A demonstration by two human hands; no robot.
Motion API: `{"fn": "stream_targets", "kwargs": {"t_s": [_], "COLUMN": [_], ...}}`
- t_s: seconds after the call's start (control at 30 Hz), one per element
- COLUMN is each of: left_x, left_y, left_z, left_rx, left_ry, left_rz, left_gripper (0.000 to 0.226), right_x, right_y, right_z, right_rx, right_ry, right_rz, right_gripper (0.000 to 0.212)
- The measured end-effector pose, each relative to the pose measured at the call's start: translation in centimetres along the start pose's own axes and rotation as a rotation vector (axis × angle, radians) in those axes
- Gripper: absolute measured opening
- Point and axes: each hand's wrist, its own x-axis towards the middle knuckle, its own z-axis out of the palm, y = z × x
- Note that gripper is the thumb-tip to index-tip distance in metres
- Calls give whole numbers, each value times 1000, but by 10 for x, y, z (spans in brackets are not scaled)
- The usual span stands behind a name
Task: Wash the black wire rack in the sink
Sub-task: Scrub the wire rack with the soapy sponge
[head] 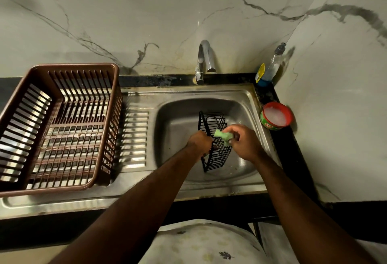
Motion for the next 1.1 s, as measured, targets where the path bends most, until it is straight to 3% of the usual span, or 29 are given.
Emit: {"fn": "stream_targets", "kwargs": {"t_s": [0.1, 0.23, 0.47, 0.73, 0.87, 1.0, 1.1], "left_x": [3, 11, -9, -11, -13, -14, -14], "left_y": [-1, -4, 2, 3, 5, 6, 4], "left_z": [3, 5, 6, 4, 4, 2, 6], "left_rx": [-95, -76, 0, -42, -38, -23, -5], "left_ry": [-26, -12, 48, 18, 17, 28, 43], "left_rz": [-112, -127, -50, -69, -71, -76, -50], "left_gripper": [24, 22, 25, 28, 25, 18, 16], "right_x": [-5, -23, -43, -34, -35, -38, -40], "right_y": [6, 4, 0, 7, -2, -5, 12], "right_z": [-2, 2, 41, 45, 47, 46, 36], "right_rx": [33, -56, -267, -392, -434, -406, -391], "right_ry": [160, 283, 44, 11, -91, -122, -34], "right_rz": [82, 62, -70, 14, -87, -135, -119], "right_gripper": [33, 25, 30, 32, 45, 38, 32]}}
